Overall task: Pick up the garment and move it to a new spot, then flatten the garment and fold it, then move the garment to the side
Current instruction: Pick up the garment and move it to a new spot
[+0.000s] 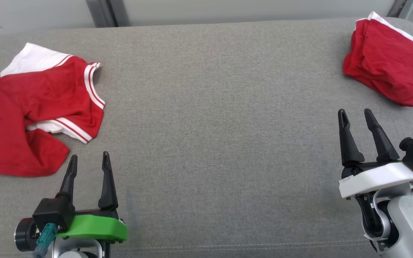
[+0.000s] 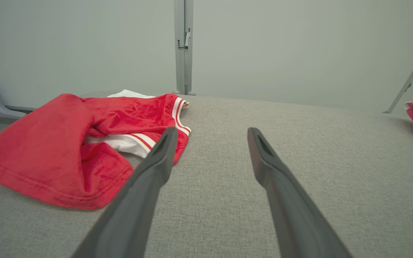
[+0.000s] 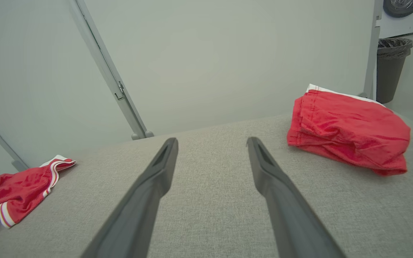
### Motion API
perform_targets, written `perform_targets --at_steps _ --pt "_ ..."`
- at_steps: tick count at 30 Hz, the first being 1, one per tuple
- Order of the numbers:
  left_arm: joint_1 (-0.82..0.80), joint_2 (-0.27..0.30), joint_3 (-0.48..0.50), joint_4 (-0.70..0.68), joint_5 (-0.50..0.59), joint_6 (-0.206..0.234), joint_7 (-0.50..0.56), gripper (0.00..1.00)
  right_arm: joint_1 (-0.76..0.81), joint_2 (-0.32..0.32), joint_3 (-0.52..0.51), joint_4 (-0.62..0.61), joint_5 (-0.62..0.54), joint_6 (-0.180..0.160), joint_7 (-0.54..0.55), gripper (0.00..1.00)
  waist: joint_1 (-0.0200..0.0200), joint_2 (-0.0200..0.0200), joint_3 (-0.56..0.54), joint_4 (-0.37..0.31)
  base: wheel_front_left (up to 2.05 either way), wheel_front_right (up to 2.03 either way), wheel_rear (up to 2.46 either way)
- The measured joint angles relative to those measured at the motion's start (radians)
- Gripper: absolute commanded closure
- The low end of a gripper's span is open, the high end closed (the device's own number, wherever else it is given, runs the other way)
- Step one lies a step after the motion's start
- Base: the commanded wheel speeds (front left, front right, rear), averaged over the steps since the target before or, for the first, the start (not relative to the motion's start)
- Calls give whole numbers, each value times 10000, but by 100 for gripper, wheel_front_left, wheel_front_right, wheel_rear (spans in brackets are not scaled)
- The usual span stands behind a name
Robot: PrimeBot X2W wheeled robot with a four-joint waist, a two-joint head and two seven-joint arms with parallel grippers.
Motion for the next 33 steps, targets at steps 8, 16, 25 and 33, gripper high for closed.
perform_targets --at_steps 8,16,25,33 --pt "-28 -86 29 42 -2 0 -2 0 7 -65 226 -100 -132 27 0 0 0 0 -37 901 0 0 0" --pt "-27 -167 94 42 -4 0 -2 0 7 -109 439 -140 -232 107 4 0 0 0 -104 1965 0 0 0" --pt "-26 -192 -31 119 -36 0 -2 0 7 -157 552 -207 -305 107 100 0 -1 0 -160 3169 0 0 0" --pt "-54 -199 21 159 -198 -8 -2 0 -222 -167 859 -385 -573 119 491 0 0 0 20 3720 0 0 0"
